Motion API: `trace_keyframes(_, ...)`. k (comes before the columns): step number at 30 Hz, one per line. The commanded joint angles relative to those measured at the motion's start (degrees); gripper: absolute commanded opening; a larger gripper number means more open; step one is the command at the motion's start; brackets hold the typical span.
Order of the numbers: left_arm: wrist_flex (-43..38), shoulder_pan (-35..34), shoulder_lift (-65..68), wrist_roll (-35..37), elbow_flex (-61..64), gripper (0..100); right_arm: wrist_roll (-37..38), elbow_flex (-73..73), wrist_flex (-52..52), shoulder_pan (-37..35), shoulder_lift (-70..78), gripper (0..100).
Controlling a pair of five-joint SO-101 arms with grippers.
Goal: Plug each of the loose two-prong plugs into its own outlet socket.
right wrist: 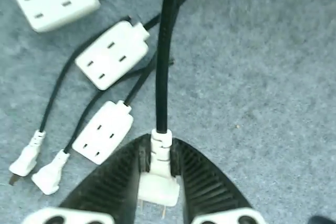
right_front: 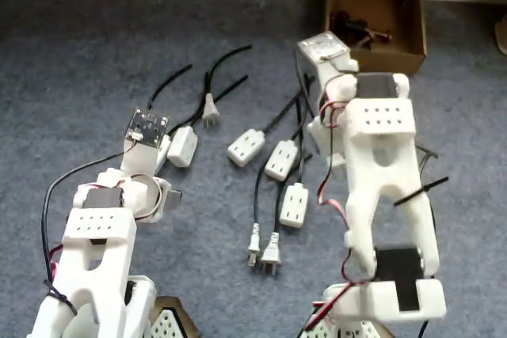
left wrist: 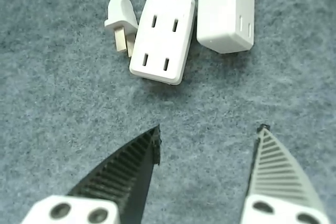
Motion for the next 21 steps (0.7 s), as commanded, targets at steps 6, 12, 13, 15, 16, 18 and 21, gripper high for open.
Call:
trace_keyframes(6,2.11,-0.40,-1.71,0.62,-5.93,27,-4.75,14.29,-7.34,-10.95,-19.91,0.5)
trace_keyframes(12,6.68,2.86,-1.71,0.70,-9.98,27,-4.66,29.76,-19.12,-9.80,-31.34,0.5)
trace_keyframes(13,6.68,3.65,-1.71,0.70,-9.89,27,-4.66,31.60,-20.35,-9.45,-33.10,0.5)
trace_keyframes(15,6.68,4.79,-1.71,0.70,-9.98,27,-4.75,35.12,-22.99,-9.10,-36.70,0.5)
trace_keyframes(16,6.68,5.23,-1.71,0.70,-9.98,27,-4.75,36.79,-24.66,-9.01,-38.37,0.5)
trace_keyframes(18,6.68,6.11,-1.71,0.62,-10.07,27,-6.15,39.78,-28.26,-9.01,-41.45,0.5)
trace_keyframes(21,6.68,6.46,-1.71,0.62,-10.07,27,-10.99,42.95,-33.10,-9.01,-45.14,0.5)
